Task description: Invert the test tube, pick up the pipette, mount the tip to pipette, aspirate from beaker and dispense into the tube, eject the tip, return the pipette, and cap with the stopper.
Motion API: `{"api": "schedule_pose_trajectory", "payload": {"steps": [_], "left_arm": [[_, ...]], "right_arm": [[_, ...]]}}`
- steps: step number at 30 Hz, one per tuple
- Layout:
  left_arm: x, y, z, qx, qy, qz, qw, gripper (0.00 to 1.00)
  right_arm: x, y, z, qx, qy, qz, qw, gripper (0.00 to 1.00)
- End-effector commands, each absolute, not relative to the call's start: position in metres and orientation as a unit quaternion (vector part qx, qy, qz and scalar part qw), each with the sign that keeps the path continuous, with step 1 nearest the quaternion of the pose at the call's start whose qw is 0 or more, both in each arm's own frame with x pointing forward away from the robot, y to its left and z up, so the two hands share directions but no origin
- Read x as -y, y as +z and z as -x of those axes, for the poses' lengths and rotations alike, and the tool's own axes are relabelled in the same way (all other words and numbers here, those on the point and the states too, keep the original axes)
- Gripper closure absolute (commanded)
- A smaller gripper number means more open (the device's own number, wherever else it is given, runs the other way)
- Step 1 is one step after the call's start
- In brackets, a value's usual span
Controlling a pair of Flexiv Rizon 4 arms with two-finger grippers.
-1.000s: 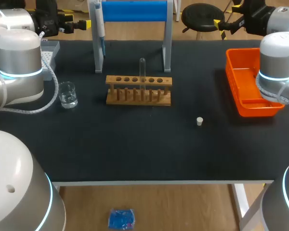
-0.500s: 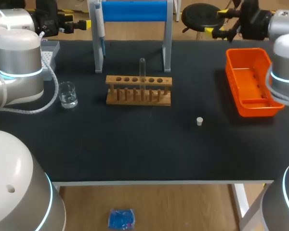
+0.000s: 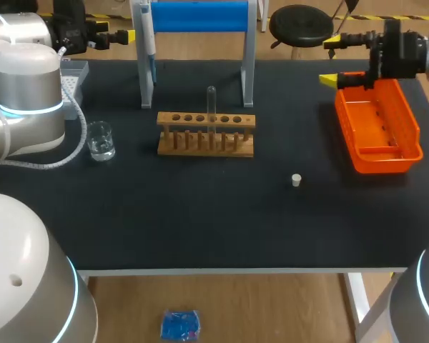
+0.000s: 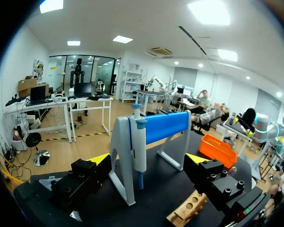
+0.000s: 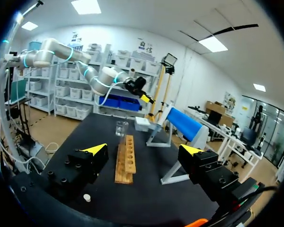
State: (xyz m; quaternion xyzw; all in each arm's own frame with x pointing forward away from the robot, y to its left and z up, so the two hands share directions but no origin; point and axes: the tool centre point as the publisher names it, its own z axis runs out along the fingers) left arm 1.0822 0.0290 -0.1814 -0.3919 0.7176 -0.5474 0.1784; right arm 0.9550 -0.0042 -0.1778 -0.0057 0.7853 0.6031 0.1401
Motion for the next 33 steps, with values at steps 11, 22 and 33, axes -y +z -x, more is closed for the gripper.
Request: {"api": "schedule_pose_trajectory", "payload": {"steps": [11,22,33], "left_arm": [[0.021,-0.169,-0.965,-0.770,-0.556,0.238,0.204,0.00],[0.034,-0.230,-0.939,-0.783,-0.546,0.236,0.182,0.00],[0.048,-0.248,-0.930,-0.795,-0.543,0.208,0.174,0.00]], "right_arm": [[0.011,-0.179,-0.965,-0.790,0.605,0.049,0.084,0.00],[0.011,-0.179,-0.965,-0.790,0.605,0.049,0.084,0.00],[0.011,-0.179,-0.965,-0.790,0.605,0.049,0.084,0.00]]}}
